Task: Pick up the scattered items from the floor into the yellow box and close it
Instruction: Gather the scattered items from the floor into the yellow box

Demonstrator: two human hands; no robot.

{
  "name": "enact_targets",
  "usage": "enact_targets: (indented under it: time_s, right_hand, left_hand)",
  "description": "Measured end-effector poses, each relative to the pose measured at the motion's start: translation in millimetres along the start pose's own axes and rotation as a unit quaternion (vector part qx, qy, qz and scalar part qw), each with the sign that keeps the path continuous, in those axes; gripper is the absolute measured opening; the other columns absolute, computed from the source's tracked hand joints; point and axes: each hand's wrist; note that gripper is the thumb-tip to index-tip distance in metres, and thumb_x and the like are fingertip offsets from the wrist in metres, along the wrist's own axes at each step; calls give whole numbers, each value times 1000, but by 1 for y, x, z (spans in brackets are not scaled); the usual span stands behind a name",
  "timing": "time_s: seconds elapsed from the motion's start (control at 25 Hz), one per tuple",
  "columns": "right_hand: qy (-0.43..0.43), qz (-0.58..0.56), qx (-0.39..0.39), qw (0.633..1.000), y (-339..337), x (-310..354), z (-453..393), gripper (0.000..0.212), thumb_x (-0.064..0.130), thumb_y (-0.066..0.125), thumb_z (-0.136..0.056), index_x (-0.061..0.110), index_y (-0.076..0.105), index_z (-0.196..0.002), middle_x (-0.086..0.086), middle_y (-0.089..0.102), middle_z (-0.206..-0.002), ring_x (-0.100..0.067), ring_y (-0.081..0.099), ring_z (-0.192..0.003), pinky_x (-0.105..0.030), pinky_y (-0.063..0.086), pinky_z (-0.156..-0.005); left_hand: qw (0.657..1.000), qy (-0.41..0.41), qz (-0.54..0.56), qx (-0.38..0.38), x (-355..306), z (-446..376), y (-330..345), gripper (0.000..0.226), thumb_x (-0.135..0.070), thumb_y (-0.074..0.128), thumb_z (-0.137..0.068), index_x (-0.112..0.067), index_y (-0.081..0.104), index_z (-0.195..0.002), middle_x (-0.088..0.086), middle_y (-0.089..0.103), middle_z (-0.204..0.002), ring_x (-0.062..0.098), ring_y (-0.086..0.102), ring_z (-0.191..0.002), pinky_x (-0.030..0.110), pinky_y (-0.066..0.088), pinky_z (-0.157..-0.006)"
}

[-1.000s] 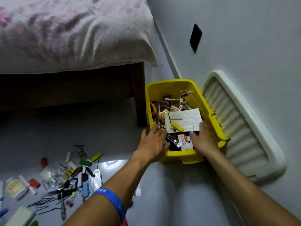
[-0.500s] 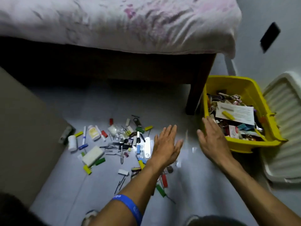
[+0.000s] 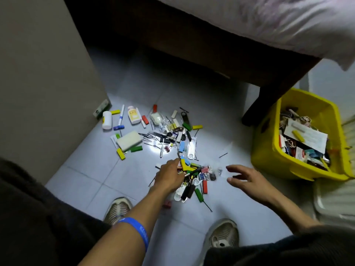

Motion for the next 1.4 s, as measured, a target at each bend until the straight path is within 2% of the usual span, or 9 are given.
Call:
enact_targets:
  time_s: [0.16, 0.24, 0.36, 0.64, 0.88, 1.04, 1.16, 1.28, 1.4]
  right_hand:
    - [15, 19, 30, 999, 41, -16, -50, 39, 31, 66, -91, 34, 54, -128, 3, 59, -135, -13, 63, -107, -34, 53, -90]
    - [38, 66, -24, 997, 65, -33, -77, 55, 33, 69, -88, 26, 47, -138, -3, 53, -141, -22, 59, -115, -31, 47, -89]
    - [138, 57, -69, 986, 92, -57, -109, 86, 38, 77, -80, 17, 30, -149, -11, 37, -152, -33, 45, -131, -42, 41, -103]
    - [93, -7, -87, 992, 122, -58, -151, 84, 47, 79, -72, 25, 40, -142, -7, 38, -141, -32, 43, -124, -35, 38, -99]
    - [27, 49, -63, 996, 138, -49, -163, 101, 54, 78, -68, 33, 25, -151, 0, 29, -148, -28, 33, -124, -36, 40, -98]
    - [59, -6, -96, 994, 151, -46, -164, 103, 50, 78, -68, 29, 23, -152, 2, 28, -148, -27, 34, -124, -30, 34, -99]
    - [88, -148, -110, 979, 162, -32, -167, 93, 39, 78, -71, 30, 29, -149, 6, 32, -138, -21, 48, -122, -36, 44, -103]
    - [88, -198, -107, 970, 169, -28, -172, 67, 33, 75, -78, 33, 46, -138, 8, 39, -131, -17, 52, -119, -37, 46, -102]
    - [98, -245, -105, 959, 173, -27, -176, 39, 28, 69, -86, 36, 57, -122, 5, 48, -122, -13, 57, -109, -16, 47, -88]
  left_hand:
    - [996, -63, -30, -56, 33, -8, 27, 56, -27, 58, -88, -25, 43, -143, 3, 48, -144, 27, 45, -126, 41, 43, -102]
    - [986, -125, -52, -95, 54, -19, 35, 68, -33, 63, -87, -28, 32, -147, 5, 32, -152, 28, 35, -133, 45, 38, -103]
    - [981, -170, -63, -73, 76, -33, 47, 87, -48, 68, -82, -34, 16, -151, 4, 19, -154, 30, 27, -135, 48, 41, -102]
    - [995, -66, 52, -55, 56, -66, 66, 85, -36, 75, -81, -32, 27, -151, 0, 30, -139, 22, 33, -126, 29, 39, -98]
    - [993, -8, -119, -20, 42, -76, 68, 105, -50, 71, -72, -43, 2, -151, -1, 7, -153, 28, 20, -131, 48, 47, -94]
    - [997, -12, -73, 19, 26, -90, 74, 105, -44, 68, -71, -43, 2, -152, 1, 6, -153, 31, 20, -128, 42, 42, -97]
    - [998, -57, 25, -7, 20, -92, 78, 93, -27, 64, -83, -39, 6, -155, 3, 12, -149, 32, 32, -123, 37, 41, -102]
    - [995, -68, 68, -27, 17, -96, 73, 81, -23, 66, -85, -33, 23, -152, 3, 25, -135, 30, 52, -108, 38, 49, -96]
    - [985, -91, 142, -26, 17, -102, 71, 71, -17, 68, -83, -37, 36, -144, -1, 34, -120, 22, 59, -99, 27, 53, -85]
Point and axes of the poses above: each hand's wrist, its own z-axis away from the middle knuckle, its own y-axis out of the palm, x = y × z
